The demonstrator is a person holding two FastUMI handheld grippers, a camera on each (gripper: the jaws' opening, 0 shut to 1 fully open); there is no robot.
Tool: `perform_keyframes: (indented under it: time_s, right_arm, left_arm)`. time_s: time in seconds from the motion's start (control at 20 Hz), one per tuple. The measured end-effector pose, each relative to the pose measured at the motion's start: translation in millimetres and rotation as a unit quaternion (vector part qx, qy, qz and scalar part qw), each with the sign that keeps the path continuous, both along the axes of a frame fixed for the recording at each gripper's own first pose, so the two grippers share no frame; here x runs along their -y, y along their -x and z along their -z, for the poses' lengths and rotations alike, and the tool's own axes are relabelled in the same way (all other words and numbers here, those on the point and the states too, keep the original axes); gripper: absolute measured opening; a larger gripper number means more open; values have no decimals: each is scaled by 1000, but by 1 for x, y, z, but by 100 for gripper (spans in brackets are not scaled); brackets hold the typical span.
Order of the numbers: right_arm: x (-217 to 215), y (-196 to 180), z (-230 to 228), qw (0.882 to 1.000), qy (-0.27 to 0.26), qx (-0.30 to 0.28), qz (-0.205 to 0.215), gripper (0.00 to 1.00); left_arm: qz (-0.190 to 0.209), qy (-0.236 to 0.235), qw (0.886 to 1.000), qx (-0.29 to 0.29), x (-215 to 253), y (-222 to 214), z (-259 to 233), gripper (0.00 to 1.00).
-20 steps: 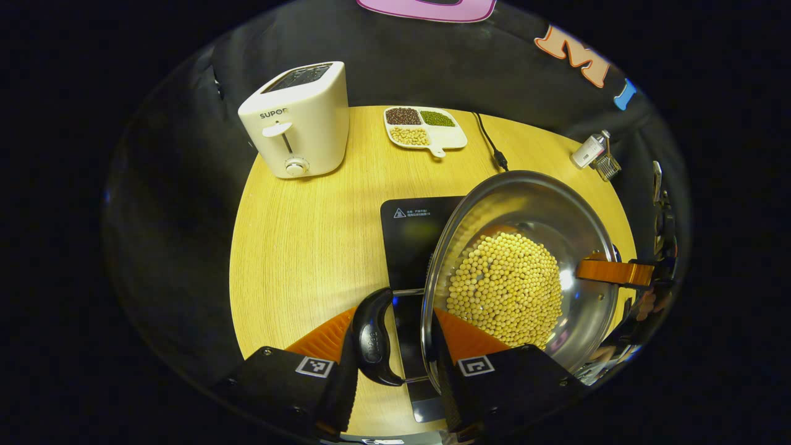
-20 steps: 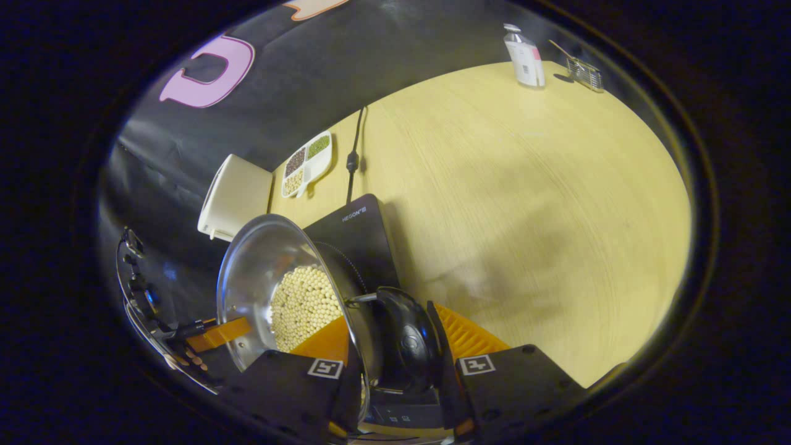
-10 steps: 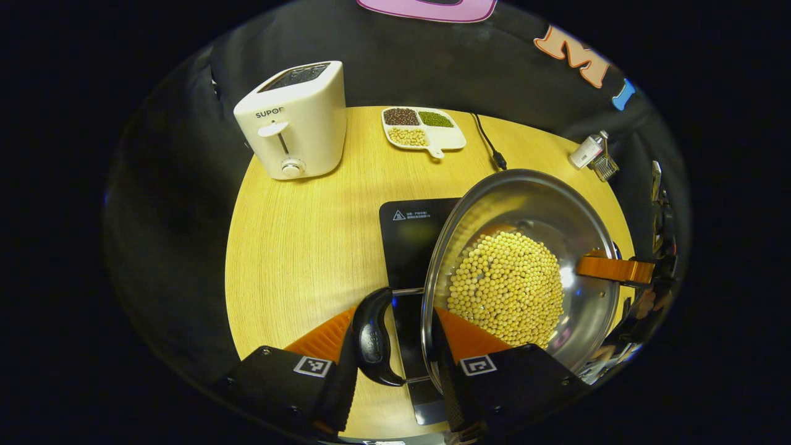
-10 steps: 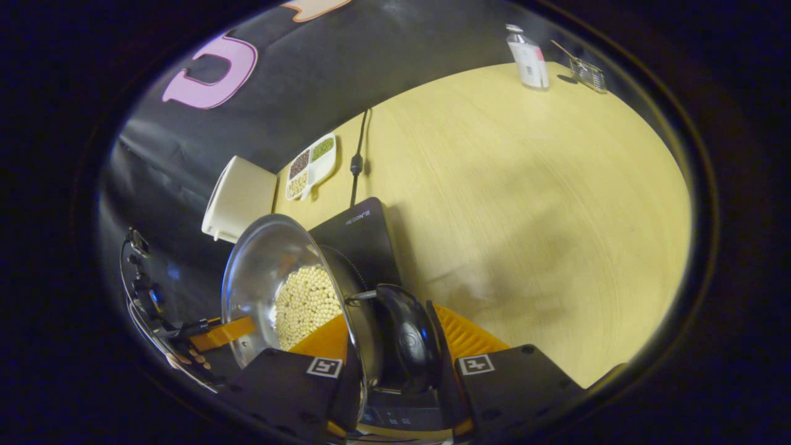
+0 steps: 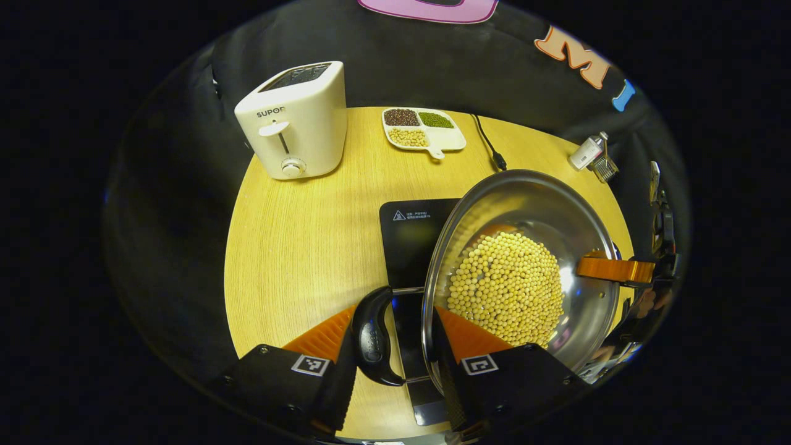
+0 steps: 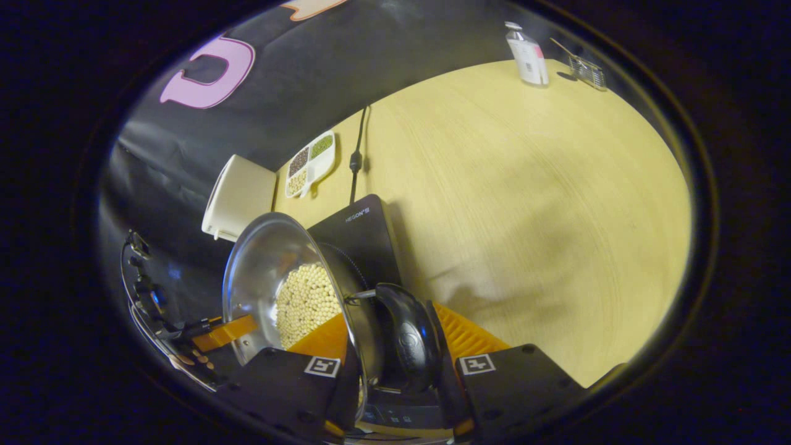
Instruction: First push the handle of the pot to place it horizontally, then grasp the pot with both hands and set it on the induction cooktop.
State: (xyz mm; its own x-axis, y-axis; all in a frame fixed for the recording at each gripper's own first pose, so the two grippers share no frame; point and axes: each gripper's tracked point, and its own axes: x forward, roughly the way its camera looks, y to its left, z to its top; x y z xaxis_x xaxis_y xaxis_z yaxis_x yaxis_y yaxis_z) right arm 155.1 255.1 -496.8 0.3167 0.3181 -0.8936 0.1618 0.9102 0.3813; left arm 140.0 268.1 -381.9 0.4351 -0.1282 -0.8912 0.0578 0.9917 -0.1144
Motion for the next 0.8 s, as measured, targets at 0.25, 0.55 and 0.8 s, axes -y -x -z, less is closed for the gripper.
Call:
perform_keyframes:
  time_s: [0.25,0.55,0.8]
  right_arm:
    - [2,1,-6,1000,-3,15,-10,56]
    - [33,-15,-55,996,1,89,-12,100]
    - [73,-16,-103,989,2,144,-21,96]
  left_arm:
    - [-49,-7,999,9,-10,2,15,86]
    - [-84,-28,994,70,-12,6,-23,100]
    - [-83,-56,989,106,7,10,-64,98]
